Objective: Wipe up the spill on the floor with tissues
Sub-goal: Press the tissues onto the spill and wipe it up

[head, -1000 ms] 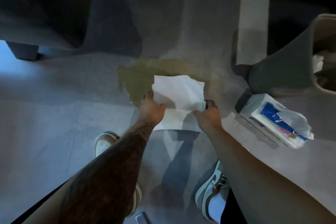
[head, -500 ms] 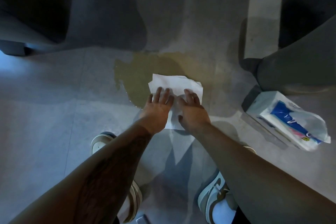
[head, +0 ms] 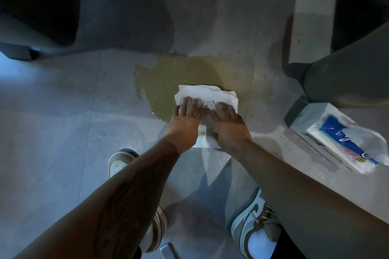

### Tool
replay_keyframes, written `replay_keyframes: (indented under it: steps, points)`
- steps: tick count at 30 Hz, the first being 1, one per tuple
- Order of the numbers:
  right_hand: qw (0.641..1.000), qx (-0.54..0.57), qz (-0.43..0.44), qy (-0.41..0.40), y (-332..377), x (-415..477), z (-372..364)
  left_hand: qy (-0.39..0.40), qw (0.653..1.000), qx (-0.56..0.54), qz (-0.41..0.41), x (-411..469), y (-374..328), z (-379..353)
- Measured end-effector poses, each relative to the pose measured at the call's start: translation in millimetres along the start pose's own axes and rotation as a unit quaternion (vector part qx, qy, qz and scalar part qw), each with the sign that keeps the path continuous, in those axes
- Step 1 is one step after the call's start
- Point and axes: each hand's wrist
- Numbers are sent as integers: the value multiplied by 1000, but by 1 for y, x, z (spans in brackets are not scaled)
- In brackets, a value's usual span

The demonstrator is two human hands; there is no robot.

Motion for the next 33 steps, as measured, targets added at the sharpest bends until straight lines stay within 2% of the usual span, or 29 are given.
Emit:
replay_keyframes:
  steps: [3, 7, 13, 18, 21, 24, 28, 30, 31, 33]
  points:
    - [1000, -16, 4, -20, -3, 4, 4, -6, 1000, 12, -9, 2, 5, -2]
    - [1000, -28, 1, 3, -7, 8, 5, 11, 1000, 8, -9, 1, 6, -4]
    - [998, -35, 23, -40, -7, 0, 4, -42, 999, -13, -25, -5, 3, -4]
    - [998, -32, 36, -36, -9, -8, 6, -58, 996, -49, -37, -10, 1, -2]
    - [999, -8, 36, -26, -10, -10, 16, -58, 995, -78, -34, -10, 2, 1]
    - [999, 44, 10, -23, -13, -11, 31, -62, 986, -157, 0, -11, 11, 9]
    - [979, 200, -37, -9, -22, 3, 49, -96, 938, -327, 62, -6, 25, 21]
    - [962, 260, -66, -43, -23, 13, 56, -142, 910, -381, 83, 3, 30, 26]
    - [956, 275, -75, -74, -23, 18, 59, -159, 909, -375, 87, 6, 31, 30]
    - [953, 253, -72, -153, -20, 24, 63, -185, 933, -297, 87, 11, 33, 35]
Point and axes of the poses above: each hand's wrist, its own x-axis towards the middle knuckle, its own z-axis out of the back of the hand, y = z × x, and after that the axes turned 5 degrees about -z, right-handed
